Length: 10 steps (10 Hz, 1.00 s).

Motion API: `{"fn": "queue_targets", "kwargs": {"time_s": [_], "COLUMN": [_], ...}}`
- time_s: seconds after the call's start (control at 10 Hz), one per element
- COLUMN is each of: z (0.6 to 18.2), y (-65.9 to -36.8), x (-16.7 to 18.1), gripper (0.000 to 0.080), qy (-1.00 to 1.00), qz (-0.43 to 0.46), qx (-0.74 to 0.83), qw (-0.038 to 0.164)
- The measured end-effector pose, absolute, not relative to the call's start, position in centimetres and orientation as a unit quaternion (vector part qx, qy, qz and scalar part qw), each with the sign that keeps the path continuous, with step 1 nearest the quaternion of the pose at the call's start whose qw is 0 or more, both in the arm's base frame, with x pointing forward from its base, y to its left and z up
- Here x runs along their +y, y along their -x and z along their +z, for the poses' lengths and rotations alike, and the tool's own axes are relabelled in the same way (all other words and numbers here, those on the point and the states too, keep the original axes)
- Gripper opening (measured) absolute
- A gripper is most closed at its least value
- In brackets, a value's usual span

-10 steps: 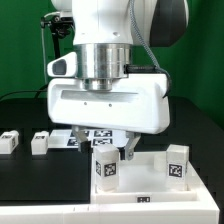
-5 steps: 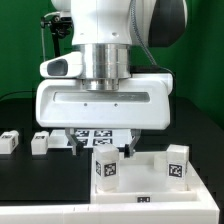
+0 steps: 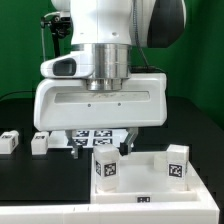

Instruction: Assemble square table

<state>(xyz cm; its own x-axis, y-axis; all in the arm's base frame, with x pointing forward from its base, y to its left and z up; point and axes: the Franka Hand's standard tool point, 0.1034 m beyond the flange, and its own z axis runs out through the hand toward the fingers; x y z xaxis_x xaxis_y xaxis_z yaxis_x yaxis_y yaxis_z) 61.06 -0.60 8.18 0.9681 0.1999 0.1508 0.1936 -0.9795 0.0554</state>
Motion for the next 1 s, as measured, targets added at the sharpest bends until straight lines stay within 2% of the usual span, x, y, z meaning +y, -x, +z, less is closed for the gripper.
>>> {"fn": "queue_targets", "kwargs": {"time_s": [0.1, 0.2, 0.3, 0.5, 1.0], "z": [8.18, 8.18, 8.20, 8.18, 8.00], "y": [-61.06, -61.06, -61.08, -61.08, -61.18], "x": [-0.60, -0.59, -0.57, -0.55, -0.14], "gripper": [0.0540, 0.0356, 0.0291, 0.0291, 0.0291], "qy": [-0.992, -0.992, -0.993, -0.995, -0.956], "qz": [0.078, 0.078, 0.079, 0.080, 0.081], "qx": [0.099, 0.094, 0.081, 0.057, -0.281], "qw": [0.020, 0.019, 0.018, 0.016, -0.018]}}
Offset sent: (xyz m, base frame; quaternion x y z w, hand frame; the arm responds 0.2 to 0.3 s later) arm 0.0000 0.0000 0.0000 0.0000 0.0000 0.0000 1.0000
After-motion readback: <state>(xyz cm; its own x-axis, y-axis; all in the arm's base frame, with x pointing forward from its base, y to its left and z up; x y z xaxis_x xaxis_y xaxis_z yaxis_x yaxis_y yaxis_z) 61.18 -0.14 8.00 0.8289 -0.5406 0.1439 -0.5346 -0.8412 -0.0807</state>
